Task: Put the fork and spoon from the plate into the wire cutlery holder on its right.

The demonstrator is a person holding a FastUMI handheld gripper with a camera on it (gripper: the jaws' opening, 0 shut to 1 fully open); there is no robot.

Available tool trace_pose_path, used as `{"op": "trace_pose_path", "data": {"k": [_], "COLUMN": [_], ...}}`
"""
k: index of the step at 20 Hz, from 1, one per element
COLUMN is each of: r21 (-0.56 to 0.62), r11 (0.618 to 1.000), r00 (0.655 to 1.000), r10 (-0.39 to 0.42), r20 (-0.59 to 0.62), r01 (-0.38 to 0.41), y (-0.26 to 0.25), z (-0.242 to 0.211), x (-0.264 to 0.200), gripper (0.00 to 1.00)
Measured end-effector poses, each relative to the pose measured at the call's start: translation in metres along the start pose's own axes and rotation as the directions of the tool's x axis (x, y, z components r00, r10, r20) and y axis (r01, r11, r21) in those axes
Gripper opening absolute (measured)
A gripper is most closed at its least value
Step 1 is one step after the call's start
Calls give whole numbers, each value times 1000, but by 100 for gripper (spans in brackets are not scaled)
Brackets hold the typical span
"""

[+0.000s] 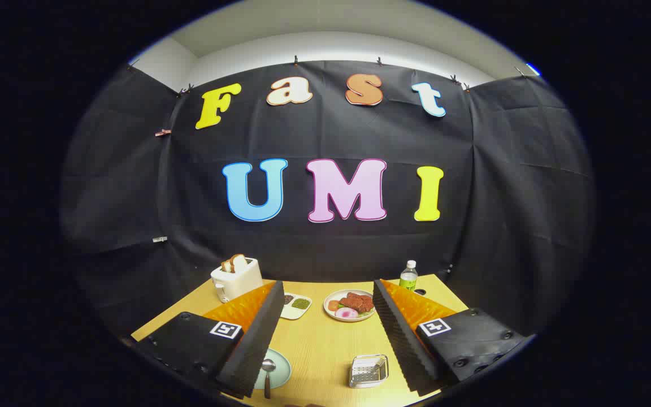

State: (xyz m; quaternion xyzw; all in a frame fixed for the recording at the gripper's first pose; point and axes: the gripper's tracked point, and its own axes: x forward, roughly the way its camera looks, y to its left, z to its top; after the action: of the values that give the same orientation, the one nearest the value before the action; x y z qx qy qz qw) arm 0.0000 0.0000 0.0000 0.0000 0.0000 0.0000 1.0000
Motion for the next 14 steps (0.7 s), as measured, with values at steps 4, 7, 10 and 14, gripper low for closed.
{"op": "trace_pose_path", "data": {"k": [4, 7, 10, 14], "r21": [-18, -15, -12, -5], "r11": [1000, 1000, 1000, 1000], "r00": [1000, 999, 999, 997], "r10": [5, 5, 0, -4], "r20": [-13, -34, -52, -73], "r01": [-6, -5, 0, 3], "y": [1, 1, 1, 2], "z": [-5, -11, -15, -21], "x": [0, 0, 2, 3], "gripper": [97, 98, 98, 98]}}
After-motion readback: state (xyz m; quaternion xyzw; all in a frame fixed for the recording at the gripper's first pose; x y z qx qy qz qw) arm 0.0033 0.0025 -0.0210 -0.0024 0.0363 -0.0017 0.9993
